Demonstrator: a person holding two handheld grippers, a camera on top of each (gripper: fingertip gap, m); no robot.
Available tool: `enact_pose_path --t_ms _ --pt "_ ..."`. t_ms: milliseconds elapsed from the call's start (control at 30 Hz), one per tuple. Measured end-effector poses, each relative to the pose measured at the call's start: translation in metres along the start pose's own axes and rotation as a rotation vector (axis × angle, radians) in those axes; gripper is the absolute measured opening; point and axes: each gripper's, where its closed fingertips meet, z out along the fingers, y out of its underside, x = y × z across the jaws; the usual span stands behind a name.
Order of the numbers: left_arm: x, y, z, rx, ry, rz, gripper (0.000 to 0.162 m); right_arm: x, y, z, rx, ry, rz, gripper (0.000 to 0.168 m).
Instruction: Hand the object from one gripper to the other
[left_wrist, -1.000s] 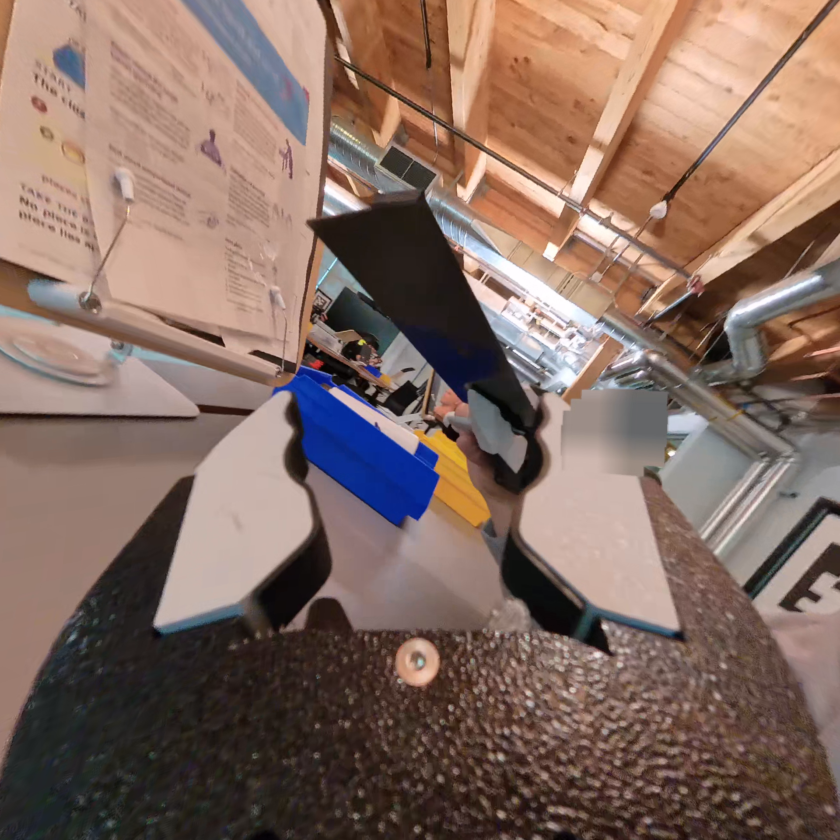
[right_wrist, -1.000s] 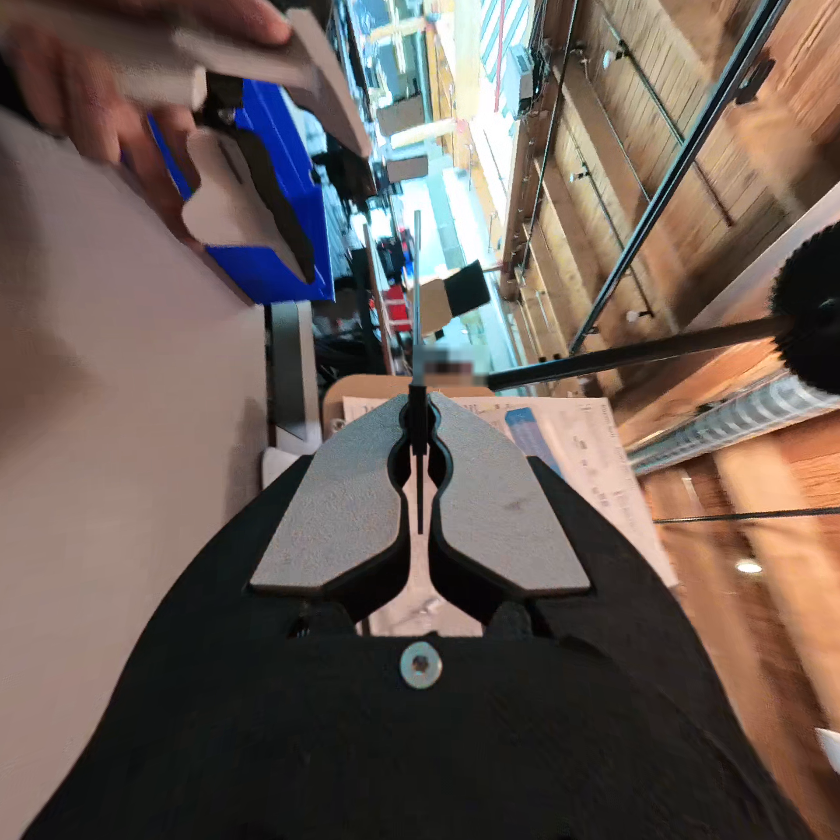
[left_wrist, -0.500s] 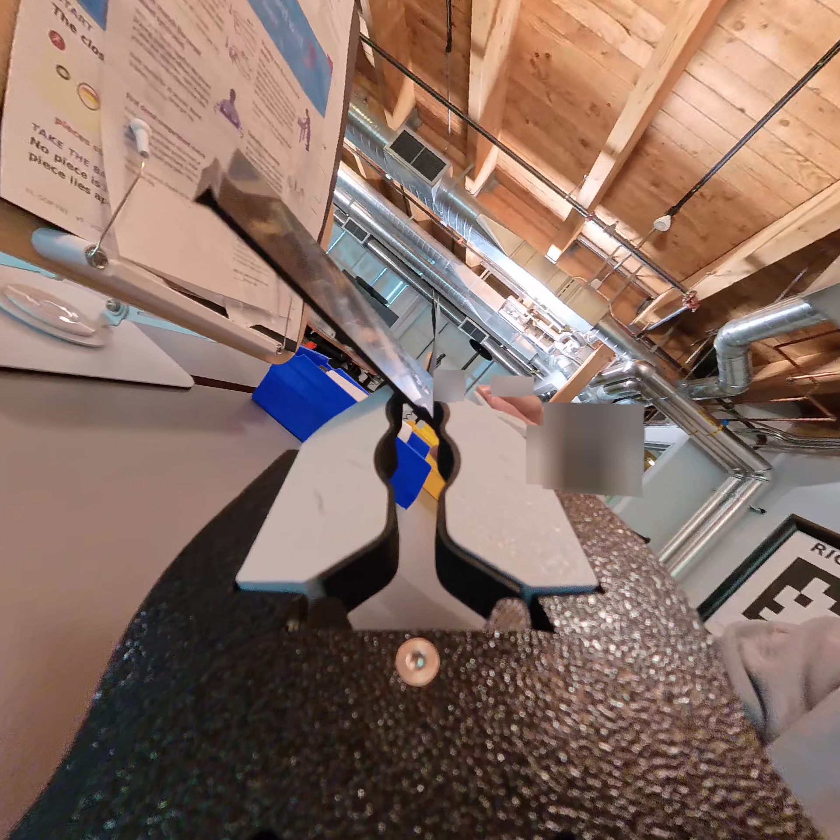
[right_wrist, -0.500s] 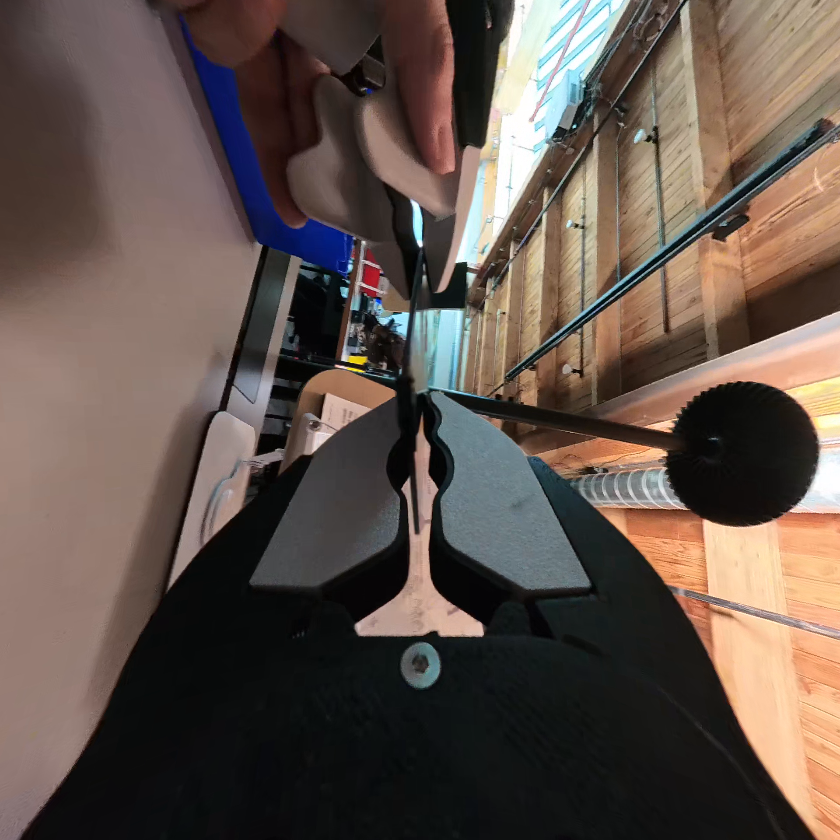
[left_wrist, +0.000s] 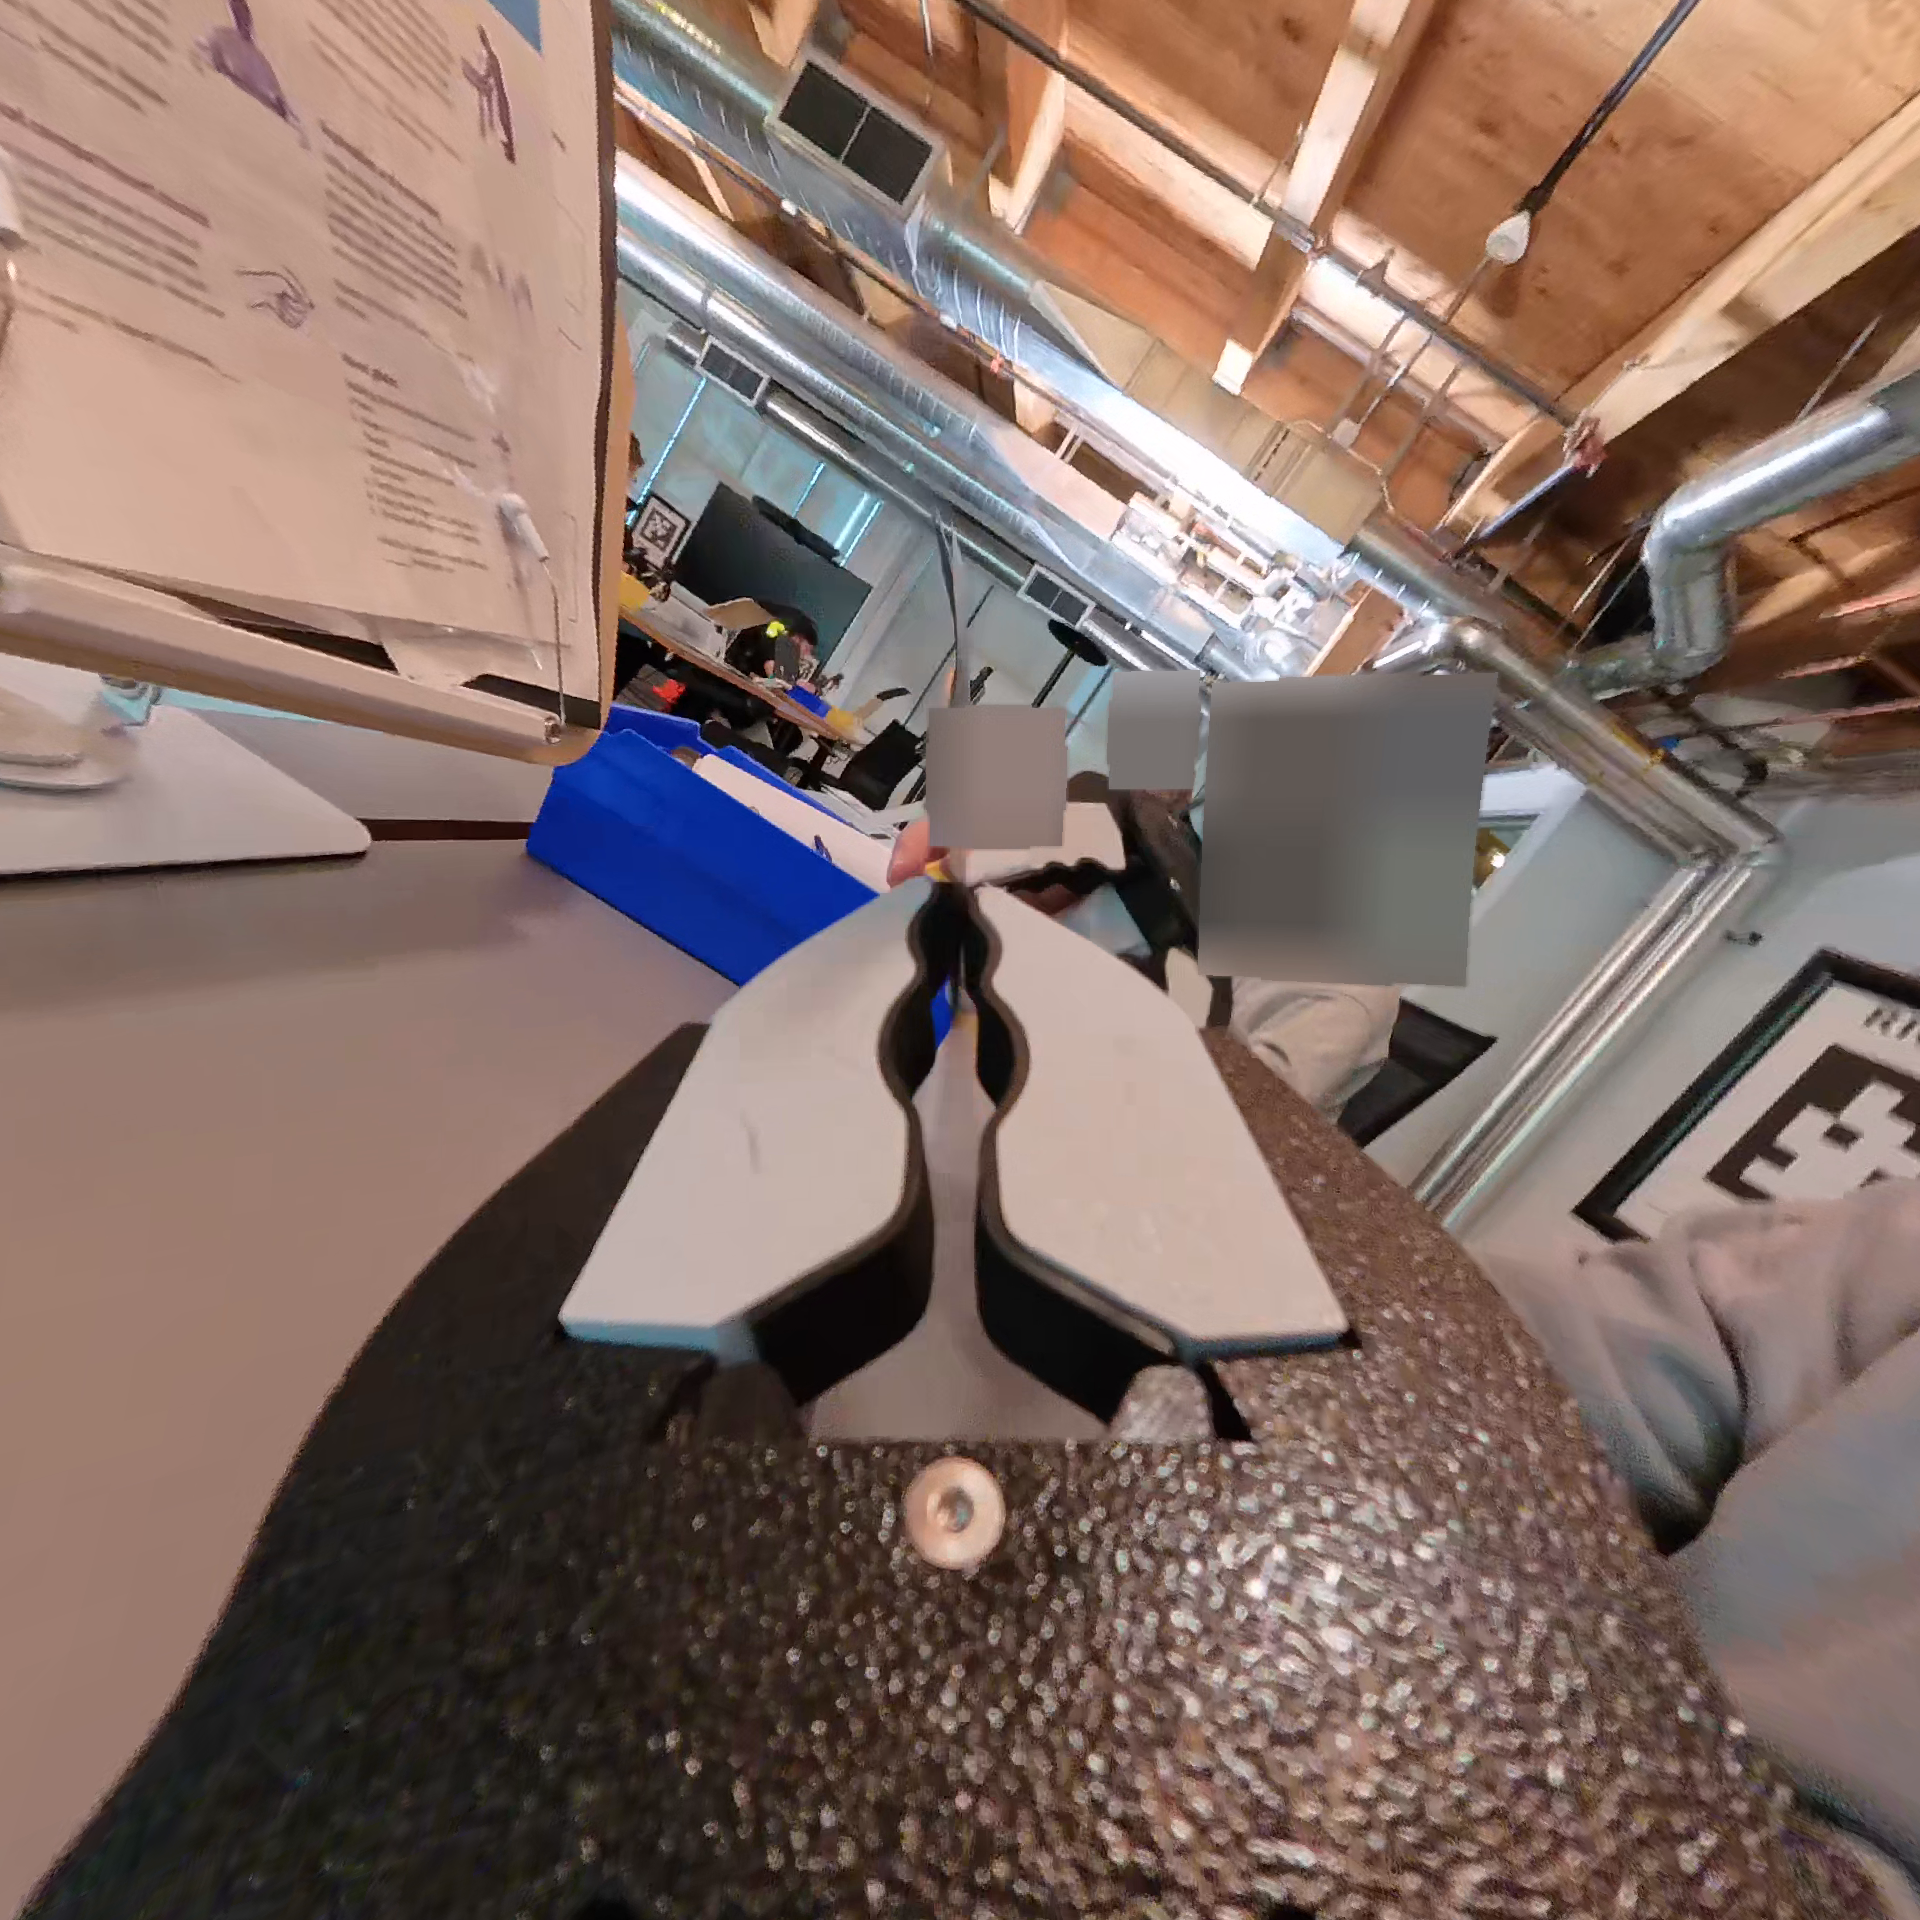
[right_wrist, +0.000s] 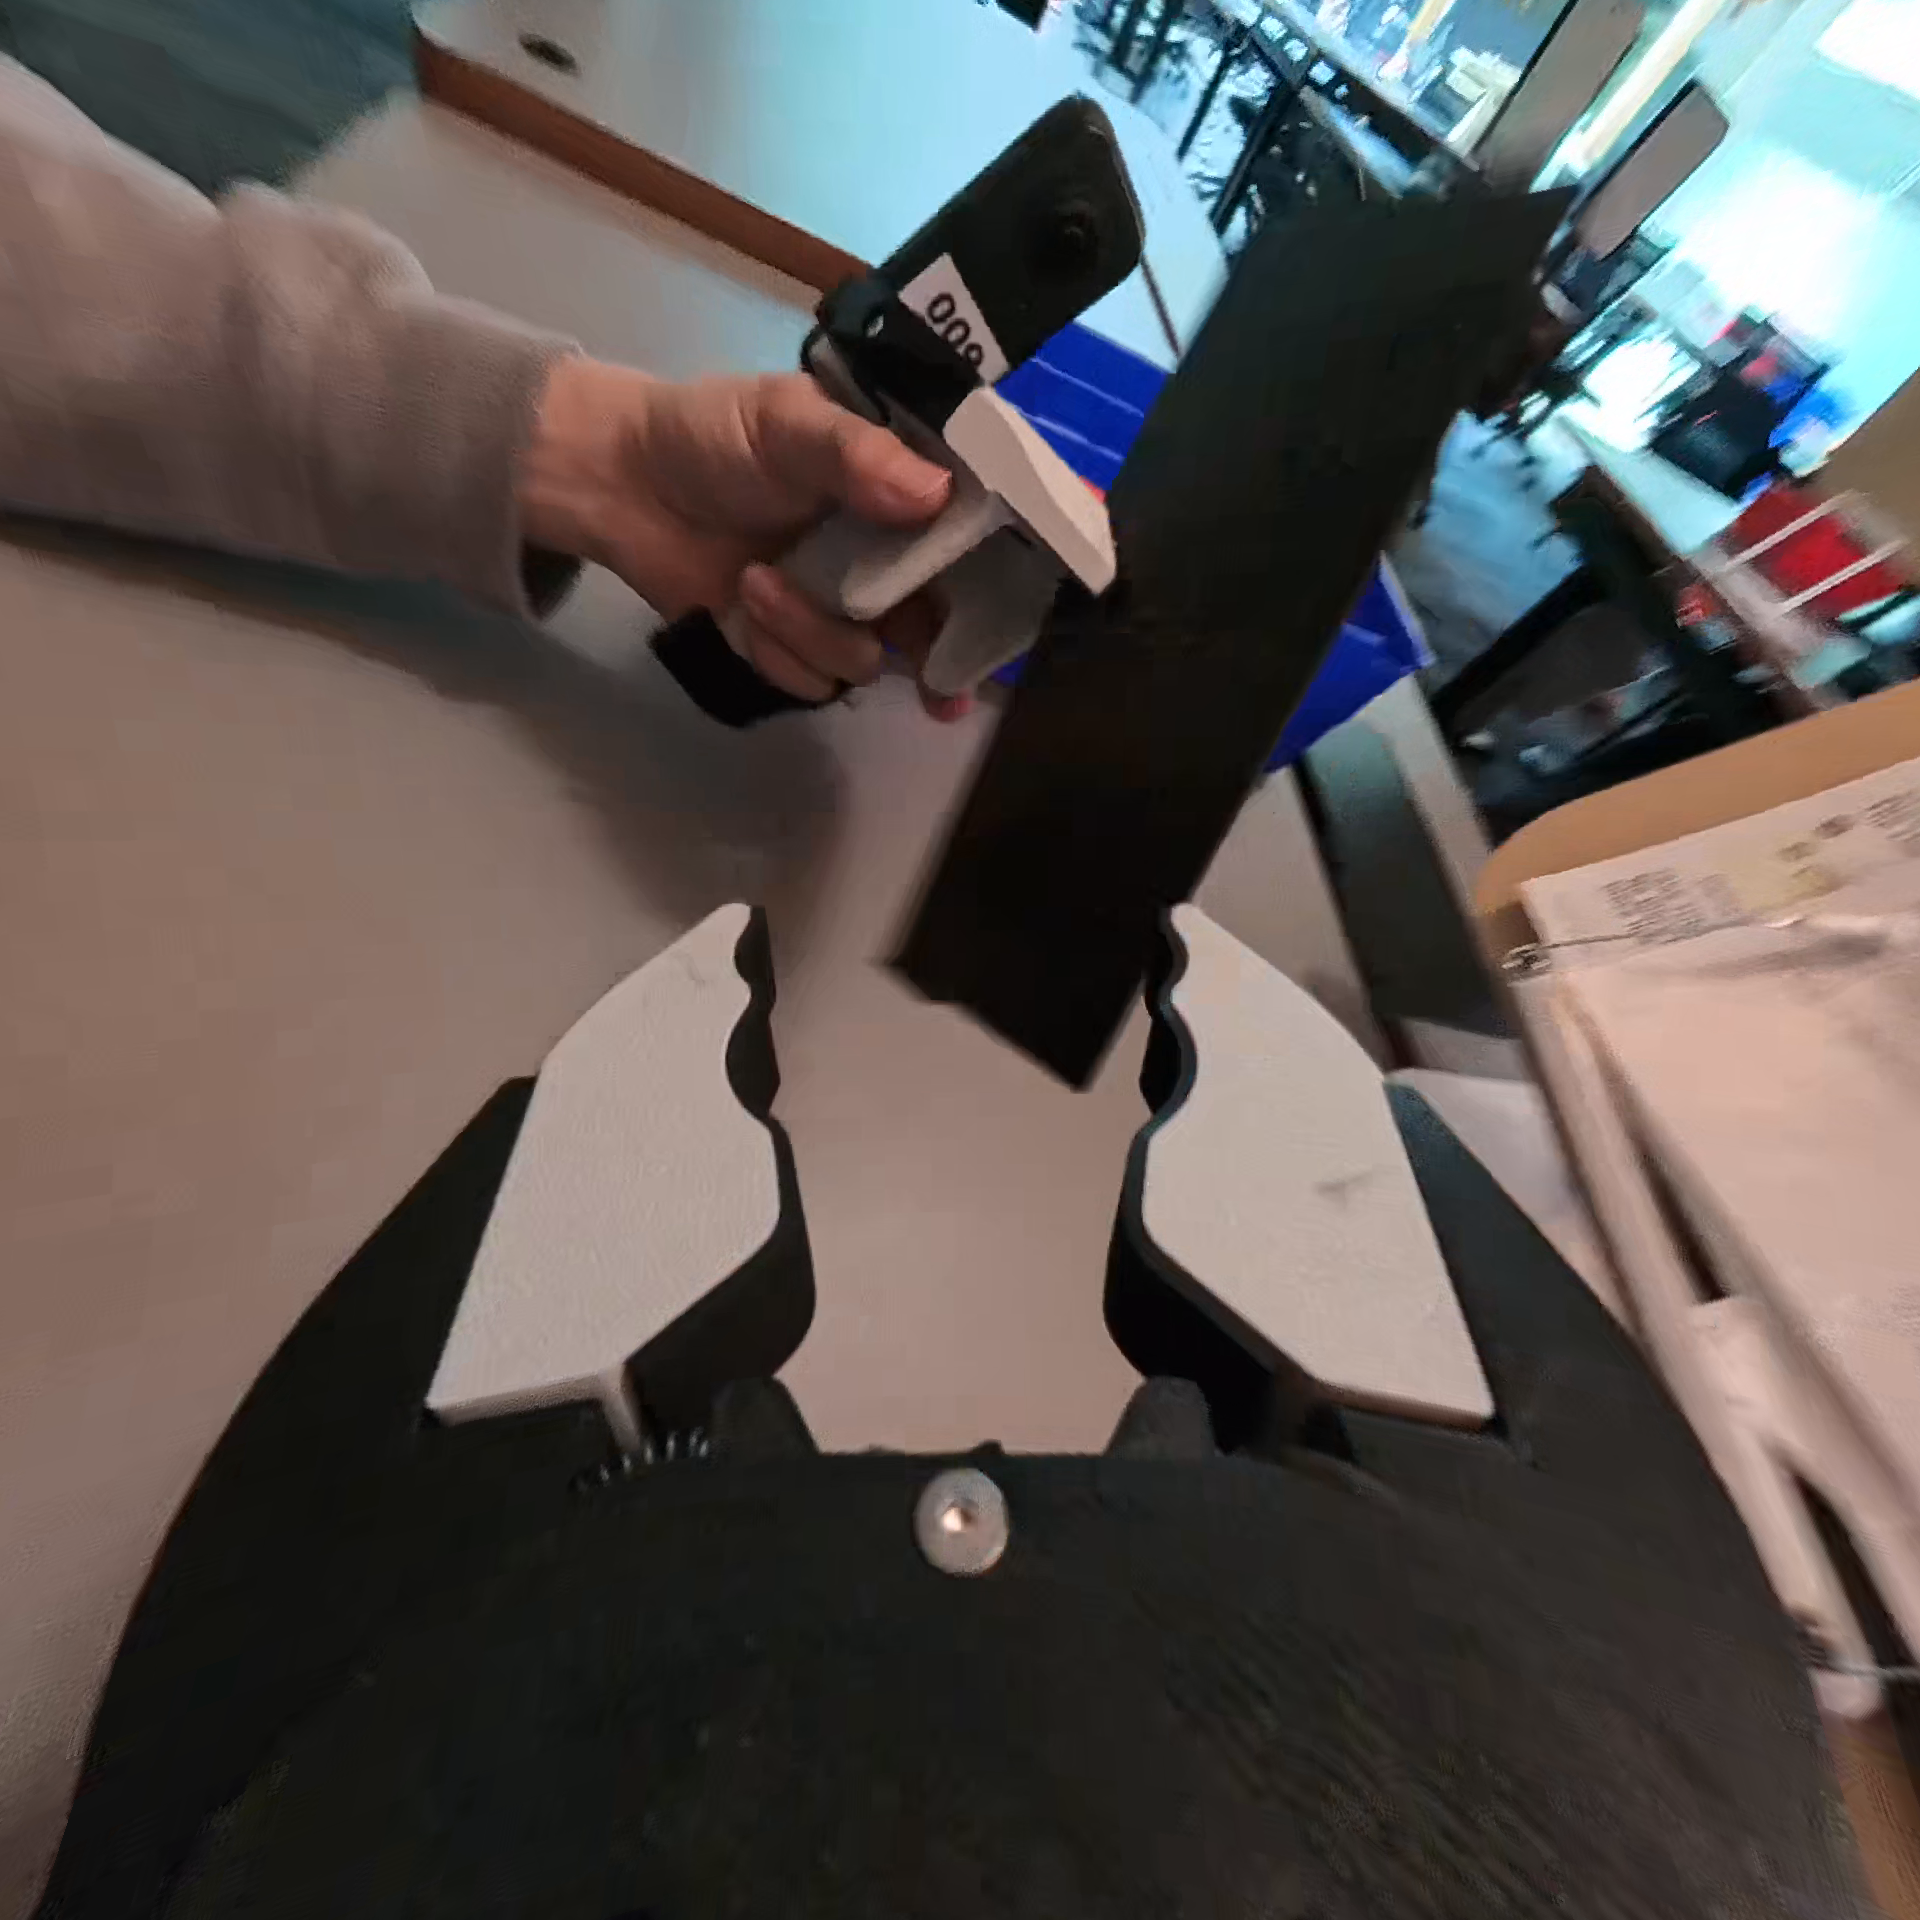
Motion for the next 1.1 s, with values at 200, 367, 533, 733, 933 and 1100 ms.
enact_pose_path --t_ms 200,367,533,733,933,1100 --pt "0.006 0.013 0.002 -0.102 0.037 0.052 0.001 0.030 -0.010 -0.011 0.145 0.092 0.225 0.058" --pt "0.018 0.027 0.011 -0.175 0.084 0.137 0.001 0.018 -0.009 0.007 0.181 -0.072 0.417 0.028" --pt "0.020 0.022 0.009 -0.146 0.090 0.196 0.002 0.012 -0.017 0.011 0.230 -0.170 0.467 0.002" --pt "0.014 0.015 0.009 -0.056 -0.011 0.350 0.033 0.039 -0.046 0.000 0.462 -0.083 0.554 0.001" --pt "0.017 0.041 0.020 -0.170 0.043 0.299 0.036 0.062 -0.056 -0.010 0.675 -0.048 0.719 0.002" --pt "0.014 0.041 0.019 -0.138 0.061 0.279 0.009 0.060 -0.059 -0.007 0.727 -0.116 0.789 0.002"
